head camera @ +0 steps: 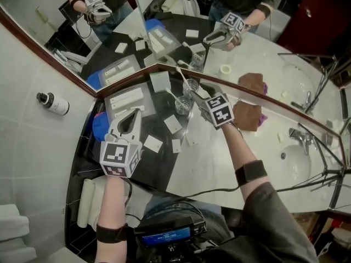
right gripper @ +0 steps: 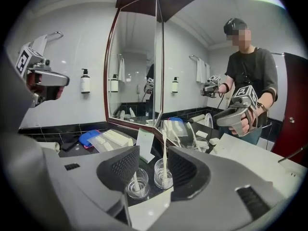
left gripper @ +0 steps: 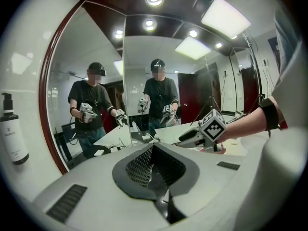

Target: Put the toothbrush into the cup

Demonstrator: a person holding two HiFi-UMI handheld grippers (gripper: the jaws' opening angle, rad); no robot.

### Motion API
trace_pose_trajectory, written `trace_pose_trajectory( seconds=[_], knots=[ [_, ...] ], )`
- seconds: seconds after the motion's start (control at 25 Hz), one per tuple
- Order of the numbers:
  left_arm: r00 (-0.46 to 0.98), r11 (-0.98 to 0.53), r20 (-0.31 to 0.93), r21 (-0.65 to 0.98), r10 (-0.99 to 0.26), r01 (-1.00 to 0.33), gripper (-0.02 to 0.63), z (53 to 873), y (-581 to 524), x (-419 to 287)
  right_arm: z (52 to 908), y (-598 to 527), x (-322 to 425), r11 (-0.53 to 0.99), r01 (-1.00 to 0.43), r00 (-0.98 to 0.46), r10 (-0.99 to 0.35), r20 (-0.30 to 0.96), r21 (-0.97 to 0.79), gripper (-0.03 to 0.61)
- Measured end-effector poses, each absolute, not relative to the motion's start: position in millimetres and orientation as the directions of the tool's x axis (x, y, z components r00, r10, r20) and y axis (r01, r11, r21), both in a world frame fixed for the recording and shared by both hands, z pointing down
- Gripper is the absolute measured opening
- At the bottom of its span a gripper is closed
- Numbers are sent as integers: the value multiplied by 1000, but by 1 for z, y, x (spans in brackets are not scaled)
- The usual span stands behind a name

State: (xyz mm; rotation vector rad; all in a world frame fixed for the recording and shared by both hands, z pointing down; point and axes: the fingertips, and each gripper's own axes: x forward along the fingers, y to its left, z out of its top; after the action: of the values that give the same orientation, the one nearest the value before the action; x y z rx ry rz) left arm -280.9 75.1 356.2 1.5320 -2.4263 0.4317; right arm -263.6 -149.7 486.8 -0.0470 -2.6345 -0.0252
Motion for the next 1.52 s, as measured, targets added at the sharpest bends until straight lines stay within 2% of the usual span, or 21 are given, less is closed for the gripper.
trace_pose_trajectory(
  seconds=[0.32, 0.8, 1.04, 1.16, 1.52],
  knots=[
    [-412, 405, 373, -103, -831, -909, 3, 378, 71, -285, 543, -162, -327, 1000, 18, -826, 2, 564, 23, 209],
    [-400, 404, 405, -81, -822, -911, 3, 398, 72, -301, 586, -173, -372, 999, 20, -791, -7, 611, 38, 209],
    [-412, 419, 416, -81, -810, -905, 3, 403, 78, -312, 599, -181, -382, 998, 9, -778, -33, 627, 64, 149],
    [-411, 418, 419, -80, -810, -905, 3, 405, 77, -313, 600, -183, -382, 998, 2, -774, -39, 632, 65, 55],
    [-410, 421, 422, -72, -808, -904, 3, 410, 76, -311, 587, -181, -381, 998, 6, -804, -34, 594, 65, 48]
  ],
)
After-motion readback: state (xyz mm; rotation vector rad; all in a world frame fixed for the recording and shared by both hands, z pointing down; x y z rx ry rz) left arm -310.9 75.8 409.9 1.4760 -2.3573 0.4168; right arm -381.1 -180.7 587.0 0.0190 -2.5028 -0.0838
